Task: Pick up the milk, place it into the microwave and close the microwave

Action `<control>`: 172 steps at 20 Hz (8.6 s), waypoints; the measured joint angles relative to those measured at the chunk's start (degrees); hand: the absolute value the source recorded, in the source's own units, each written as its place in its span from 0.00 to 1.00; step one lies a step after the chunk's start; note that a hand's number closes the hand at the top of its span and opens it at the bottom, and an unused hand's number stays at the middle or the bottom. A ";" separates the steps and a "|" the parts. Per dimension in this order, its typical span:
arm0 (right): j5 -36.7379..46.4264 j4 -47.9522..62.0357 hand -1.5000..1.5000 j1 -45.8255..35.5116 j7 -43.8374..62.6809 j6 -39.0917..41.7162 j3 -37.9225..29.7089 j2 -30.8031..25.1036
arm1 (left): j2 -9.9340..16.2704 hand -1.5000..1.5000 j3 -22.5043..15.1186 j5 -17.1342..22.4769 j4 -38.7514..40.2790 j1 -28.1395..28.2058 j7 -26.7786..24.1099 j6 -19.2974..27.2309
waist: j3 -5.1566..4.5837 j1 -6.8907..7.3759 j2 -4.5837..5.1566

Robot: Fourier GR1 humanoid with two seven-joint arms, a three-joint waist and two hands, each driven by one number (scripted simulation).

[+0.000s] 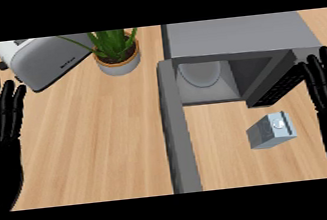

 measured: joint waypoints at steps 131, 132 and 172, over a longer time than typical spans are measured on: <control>2.27 57.49 1.00 -7.04 -45.36 -7.89 -7.79 3.51 | -4.17 0.00 -8.49 15.74 -1.16 47.98 -27.74 -15.18 | 3.33 -0.62 1.37; 2.11 53.99 1.00 -4.48 -44.37 -6.94 -6.70 3.61 | -4.22 0.00 -8.27 15.90 -1.40 47.54 -27.36 -14.85 | 3.34 -0.69 1.38; -4.95 85.55 1.00 -39.27 -35.54 -25.67 -2.23 4.47 | -2.37 0.00 -0.11 21.30 1.45 46.35 -26.83 -19.32 | 3.52 2.38 2.46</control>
